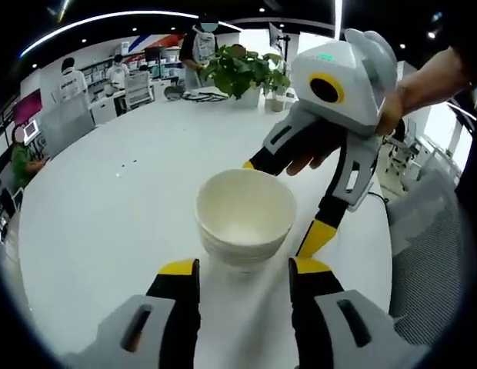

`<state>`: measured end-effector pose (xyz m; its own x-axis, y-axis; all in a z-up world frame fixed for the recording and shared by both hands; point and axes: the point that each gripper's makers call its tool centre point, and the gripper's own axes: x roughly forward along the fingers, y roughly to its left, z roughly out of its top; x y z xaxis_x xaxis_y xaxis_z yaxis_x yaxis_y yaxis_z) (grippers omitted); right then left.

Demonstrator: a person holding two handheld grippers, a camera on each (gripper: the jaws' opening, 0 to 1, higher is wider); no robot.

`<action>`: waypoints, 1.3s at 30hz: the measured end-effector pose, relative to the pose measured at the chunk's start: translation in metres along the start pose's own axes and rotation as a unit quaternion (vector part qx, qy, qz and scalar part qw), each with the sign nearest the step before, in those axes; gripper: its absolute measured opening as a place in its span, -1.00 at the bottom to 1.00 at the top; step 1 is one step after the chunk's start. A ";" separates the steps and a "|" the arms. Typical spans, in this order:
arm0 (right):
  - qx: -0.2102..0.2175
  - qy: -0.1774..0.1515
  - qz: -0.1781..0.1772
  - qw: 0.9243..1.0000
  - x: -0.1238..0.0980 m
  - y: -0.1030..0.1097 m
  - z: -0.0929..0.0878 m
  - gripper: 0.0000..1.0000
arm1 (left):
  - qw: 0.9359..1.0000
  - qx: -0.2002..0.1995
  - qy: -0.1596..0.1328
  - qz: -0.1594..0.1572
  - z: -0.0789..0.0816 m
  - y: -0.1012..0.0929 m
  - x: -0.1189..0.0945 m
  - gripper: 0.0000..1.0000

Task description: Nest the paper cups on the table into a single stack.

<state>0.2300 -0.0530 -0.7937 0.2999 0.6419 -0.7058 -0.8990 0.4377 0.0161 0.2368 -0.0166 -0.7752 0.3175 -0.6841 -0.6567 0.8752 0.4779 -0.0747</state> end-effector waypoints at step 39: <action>0.162 -0.104 -0.093 0.977 -0.091 0.014 -0.022 0.34 | 0.983 -0.106 -0.093 0.114 -0.031 -0.021 -0.102 0.12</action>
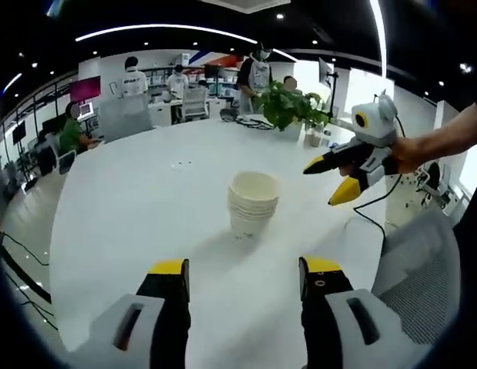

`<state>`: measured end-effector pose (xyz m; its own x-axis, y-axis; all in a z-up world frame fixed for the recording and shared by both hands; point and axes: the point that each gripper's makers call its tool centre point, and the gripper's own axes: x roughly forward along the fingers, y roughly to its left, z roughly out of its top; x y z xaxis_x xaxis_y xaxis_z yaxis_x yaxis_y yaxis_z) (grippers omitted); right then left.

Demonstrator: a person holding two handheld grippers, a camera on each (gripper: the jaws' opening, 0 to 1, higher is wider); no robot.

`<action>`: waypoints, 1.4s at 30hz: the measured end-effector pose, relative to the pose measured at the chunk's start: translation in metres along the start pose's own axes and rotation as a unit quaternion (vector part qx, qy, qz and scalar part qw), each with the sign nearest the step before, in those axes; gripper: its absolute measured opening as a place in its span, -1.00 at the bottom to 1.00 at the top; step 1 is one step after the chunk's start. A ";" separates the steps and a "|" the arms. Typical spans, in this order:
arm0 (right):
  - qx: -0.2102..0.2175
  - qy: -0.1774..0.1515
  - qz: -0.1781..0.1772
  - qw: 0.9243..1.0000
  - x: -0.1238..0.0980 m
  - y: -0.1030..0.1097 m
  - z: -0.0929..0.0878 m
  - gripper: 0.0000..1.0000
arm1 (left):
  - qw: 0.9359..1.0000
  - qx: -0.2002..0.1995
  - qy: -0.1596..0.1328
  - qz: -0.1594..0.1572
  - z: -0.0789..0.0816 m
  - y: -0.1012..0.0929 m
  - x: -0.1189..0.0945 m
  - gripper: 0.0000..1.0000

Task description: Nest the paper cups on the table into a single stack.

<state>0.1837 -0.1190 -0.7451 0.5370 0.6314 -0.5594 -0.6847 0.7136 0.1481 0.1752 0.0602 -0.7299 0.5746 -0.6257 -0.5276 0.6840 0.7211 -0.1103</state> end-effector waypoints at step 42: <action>0.083 -0.078 -0.113 0.987 -0.107 0.025 -0.058 0.45 | 0.992 -0.061 -0.030 0.109 -0.045 -0.037 -0.041 0.18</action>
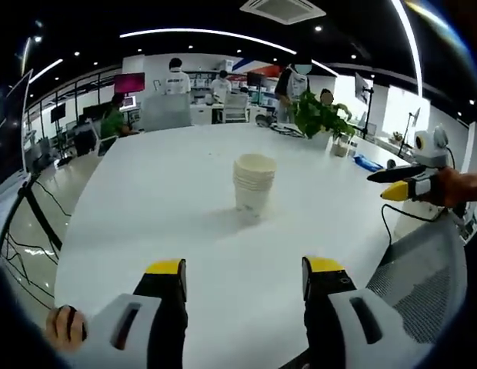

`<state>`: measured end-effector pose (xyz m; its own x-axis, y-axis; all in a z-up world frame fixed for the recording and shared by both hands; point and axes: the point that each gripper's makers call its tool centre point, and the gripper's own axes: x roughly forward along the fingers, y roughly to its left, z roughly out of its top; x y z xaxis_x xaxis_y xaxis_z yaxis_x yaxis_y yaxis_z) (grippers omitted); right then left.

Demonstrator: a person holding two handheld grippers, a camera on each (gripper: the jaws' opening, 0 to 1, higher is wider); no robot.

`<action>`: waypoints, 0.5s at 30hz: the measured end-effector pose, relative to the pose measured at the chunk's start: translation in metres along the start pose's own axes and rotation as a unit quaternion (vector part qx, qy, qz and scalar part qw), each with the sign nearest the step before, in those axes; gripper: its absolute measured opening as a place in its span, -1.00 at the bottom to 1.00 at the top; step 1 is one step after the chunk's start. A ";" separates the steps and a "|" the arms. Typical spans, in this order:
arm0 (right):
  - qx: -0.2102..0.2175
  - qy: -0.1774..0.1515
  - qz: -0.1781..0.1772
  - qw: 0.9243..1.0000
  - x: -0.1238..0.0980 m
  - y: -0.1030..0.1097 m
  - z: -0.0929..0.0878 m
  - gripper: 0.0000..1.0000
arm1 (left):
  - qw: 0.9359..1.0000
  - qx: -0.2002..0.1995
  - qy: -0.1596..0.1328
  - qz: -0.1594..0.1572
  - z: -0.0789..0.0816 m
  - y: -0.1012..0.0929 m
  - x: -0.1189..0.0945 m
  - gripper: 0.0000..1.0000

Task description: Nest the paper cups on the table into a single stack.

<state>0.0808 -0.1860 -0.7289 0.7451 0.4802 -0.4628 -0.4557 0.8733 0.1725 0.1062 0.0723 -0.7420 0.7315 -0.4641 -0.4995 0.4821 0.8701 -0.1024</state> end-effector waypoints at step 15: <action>-0.011 0.021 0.014 1.000 0.005 0.007 -0.009 0.44 | 1.000 0.011 -0.004 0.024 -0.007 0.001 -0.001 0.16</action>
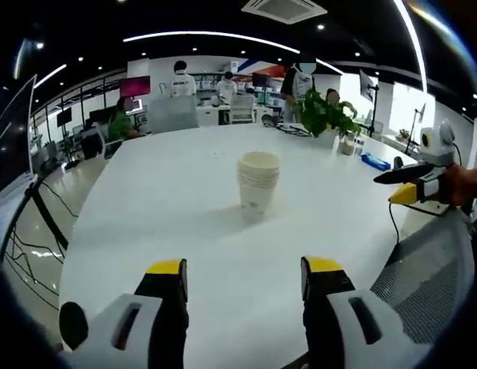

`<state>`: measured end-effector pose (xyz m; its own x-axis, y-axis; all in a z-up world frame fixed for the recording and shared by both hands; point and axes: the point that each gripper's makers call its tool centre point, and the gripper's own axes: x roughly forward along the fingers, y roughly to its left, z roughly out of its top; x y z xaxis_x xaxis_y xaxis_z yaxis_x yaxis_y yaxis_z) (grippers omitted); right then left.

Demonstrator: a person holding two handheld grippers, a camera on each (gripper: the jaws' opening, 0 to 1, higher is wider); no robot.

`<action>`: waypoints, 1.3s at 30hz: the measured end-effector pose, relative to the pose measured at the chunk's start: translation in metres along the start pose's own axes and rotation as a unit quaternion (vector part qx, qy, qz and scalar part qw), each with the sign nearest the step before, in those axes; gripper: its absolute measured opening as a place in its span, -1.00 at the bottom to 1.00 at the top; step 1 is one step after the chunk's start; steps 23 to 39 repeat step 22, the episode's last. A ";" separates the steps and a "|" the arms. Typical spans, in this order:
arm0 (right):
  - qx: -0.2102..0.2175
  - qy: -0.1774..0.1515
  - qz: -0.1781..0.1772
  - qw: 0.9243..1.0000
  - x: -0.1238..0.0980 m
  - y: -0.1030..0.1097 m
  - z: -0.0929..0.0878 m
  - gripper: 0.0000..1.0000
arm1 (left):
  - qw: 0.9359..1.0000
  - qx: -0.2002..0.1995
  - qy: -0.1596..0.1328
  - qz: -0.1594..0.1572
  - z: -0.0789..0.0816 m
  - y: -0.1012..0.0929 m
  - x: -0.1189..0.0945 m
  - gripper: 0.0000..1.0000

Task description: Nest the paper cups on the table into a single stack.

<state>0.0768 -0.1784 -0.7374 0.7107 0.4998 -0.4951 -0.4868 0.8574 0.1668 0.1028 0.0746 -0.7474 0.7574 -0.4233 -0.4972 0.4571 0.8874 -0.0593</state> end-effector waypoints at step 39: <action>0.004 0.001 0.000 1.000 0.000 -0.001 -0.005 0.45 | 1.000 0.002 0.003 -0.001 -0.004 0.001 0.000 0.16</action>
